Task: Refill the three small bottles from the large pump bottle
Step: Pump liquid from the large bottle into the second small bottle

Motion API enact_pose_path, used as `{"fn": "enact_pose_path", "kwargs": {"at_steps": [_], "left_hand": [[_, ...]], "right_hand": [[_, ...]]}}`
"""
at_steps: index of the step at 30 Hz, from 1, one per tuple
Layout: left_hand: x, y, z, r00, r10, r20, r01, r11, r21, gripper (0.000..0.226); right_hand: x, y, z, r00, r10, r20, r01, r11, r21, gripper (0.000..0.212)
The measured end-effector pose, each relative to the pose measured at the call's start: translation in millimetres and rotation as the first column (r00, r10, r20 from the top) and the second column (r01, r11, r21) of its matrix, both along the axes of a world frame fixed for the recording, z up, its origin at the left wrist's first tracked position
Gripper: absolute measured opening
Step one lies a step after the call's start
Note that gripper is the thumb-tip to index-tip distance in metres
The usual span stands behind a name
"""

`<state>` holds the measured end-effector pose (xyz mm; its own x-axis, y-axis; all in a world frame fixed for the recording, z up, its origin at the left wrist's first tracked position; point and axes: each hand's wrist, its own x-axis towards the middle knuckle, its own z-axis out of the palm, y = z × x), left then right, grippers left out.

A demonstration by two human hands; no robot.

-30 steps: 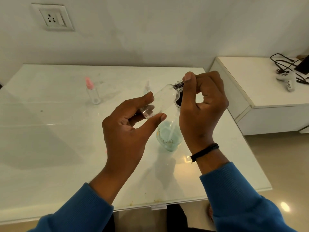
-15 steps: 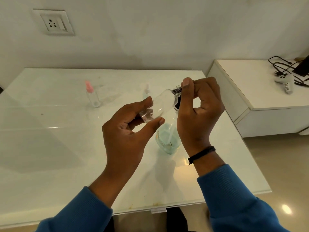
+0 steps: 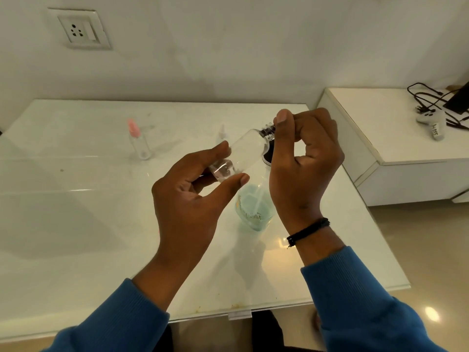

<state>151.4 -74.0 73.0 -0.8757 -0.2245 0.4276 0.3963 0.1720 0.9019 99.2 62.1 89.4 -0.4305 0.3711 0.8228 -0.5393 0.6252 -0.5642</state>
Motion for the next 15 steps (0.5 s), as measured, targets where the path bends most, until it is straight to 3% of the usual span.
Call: {"fn": "enact_pose_path", "kwargs": {"at_steps": [15], "left_hand": [[0.5,1.3,-1.8,1.0,-0.005,0.016,0.005,1.0,0.004,0.046]], "right_hand": [[-0.6,0.2,-6.4,1.0,0.011,-0.009,-0.011,1.0,-0.025,0.028]]}}
